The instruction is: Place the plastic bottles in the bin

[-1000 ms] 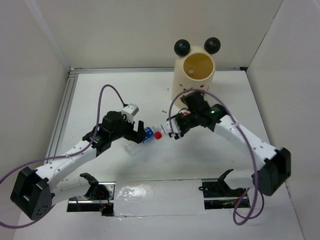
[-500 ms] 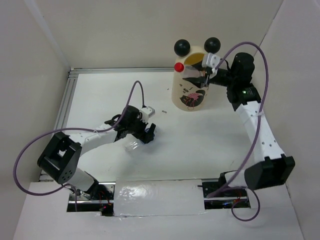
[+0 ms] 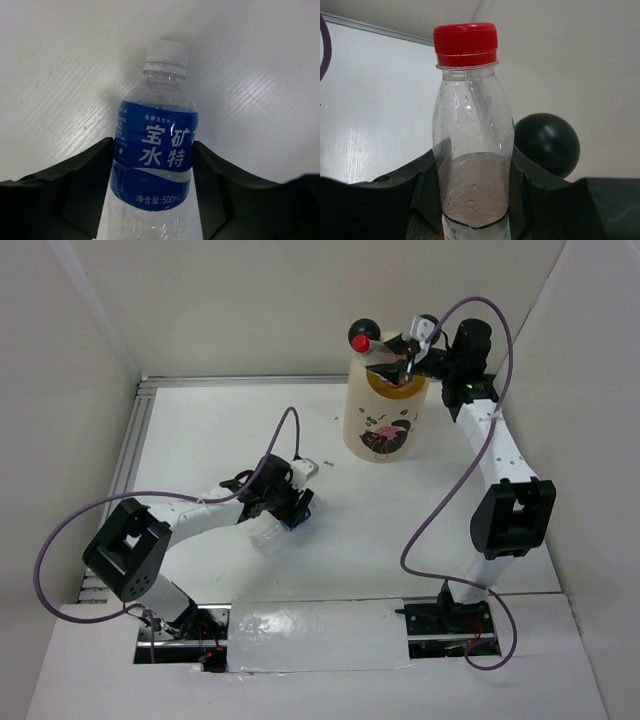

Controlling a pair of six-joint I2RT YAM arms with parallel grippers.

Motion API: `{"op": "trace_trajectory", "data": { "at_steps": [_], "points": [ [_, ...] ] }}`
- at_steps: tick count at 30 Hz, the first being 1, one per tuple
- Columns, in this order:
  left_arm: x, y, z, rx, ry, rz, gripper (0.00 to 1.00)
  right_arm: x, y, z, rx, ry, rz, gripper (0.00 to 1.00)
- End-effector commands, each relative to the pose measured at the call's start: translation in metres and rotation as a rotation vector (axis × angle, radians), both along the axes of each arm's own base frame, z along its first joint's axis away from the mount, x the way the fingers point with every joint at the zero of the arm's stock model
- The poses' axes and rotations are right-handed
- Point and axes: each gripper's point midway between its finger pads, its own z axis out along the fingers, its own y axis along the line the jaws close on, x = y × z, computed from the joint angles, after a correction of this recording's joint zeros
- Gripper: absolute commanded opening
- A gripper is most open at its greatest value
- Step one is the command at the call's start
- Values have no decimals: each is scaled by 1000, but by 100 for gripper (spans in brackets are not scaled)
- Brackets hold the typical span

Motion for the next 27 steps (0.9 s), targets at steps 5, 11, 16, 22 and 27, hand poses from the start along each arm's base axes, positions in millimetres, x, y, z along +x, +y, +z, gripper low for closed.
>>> {"op": "trace_trajectory", "data": {
  "at_steps": [5, 11, 16, 22, 27],
  "points": [
    [-9, 0, -9, 40, 24, -35, 53, 0, 1, -1, -26, -89, 65, 100],
    [-15, -4, -18, 60, 50, -53, 70, -22, 1, 18, -45, -82, 88, 100],
    [-13, -13, -25, 123, 61, -108, 75, -50, -15, 44, -46, -84, 62, 100],
    [-15, -20, -39, 193, 85, -141, 75, -70, -59, 49, -43, 27, -49, 100],
    [-23, -23, -40, 215, 105, -183, 87, -91, -94, 38, -26, 102, -102, 100]
  ]
}}
